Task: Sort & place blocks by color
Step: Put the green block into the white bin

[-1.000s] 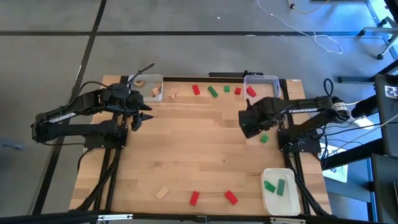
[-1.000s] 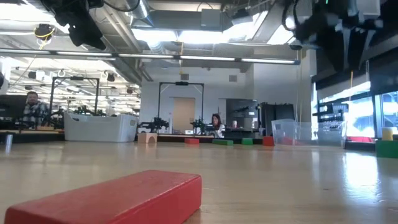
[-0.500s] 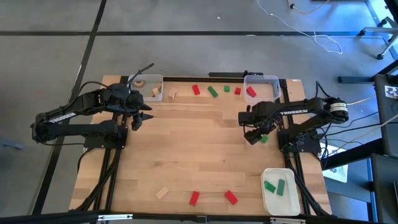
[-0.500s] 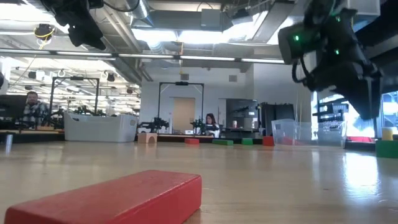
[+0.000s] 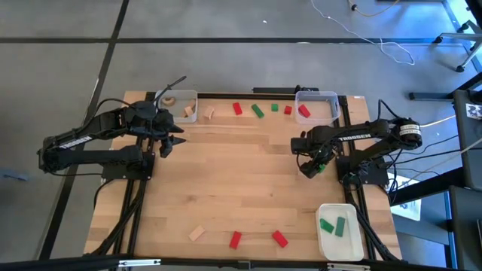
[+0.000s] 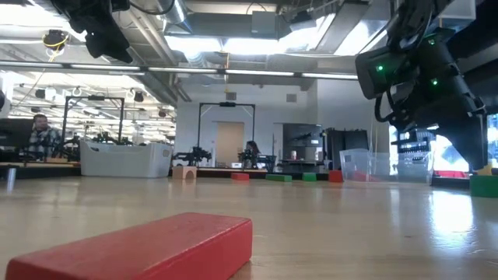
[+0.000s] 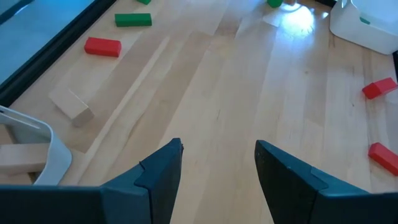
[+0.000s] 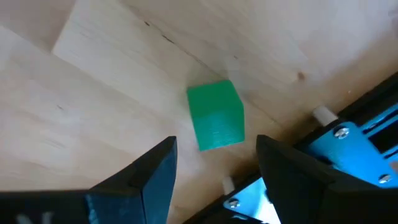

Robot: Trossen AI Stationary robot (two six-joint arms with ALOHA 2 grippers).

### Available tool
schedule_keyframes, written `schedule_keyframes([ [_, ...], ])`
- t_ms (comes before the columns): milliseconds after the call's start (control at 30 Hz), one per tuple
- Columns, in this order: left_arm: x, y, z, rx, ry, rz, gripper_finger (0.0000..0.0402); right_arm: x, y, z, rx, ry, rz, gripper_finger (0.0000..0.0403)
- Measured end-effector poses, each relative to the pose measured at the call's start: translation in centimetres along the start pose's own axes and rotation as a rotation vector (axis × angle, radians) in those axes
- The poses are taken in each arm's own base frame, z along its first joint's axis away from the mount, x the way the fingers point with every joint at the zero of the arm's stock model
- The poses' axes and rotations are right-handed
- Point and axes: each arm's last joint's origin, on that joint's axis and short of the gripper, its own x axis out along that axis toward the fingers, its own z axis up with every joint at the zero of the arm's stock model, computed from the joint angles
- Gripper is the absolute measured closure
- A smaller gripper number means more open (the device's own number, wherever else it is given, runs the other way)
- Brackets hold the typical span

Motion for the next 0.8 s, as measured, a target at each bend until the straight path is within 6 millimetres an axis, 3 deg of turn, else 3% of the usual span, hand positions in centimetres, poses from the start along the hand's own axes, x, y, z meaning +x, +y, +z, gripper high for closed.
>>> schedule_keyframes([
  [367, 0.00, 0.01, 0.00, 0.000, 0.000, 0.002, 0.0207, 0.00, 0.00, 0.03, -0.029, -0.003, 0.000, 0.0183],
  [800, 0.01, 0.01, 0.00, -0.002, 0.000, 0.002, 0.0207, 0.21, 0.16, 0.23, 0.082, 0.002, -0.002, 0.0183],
])
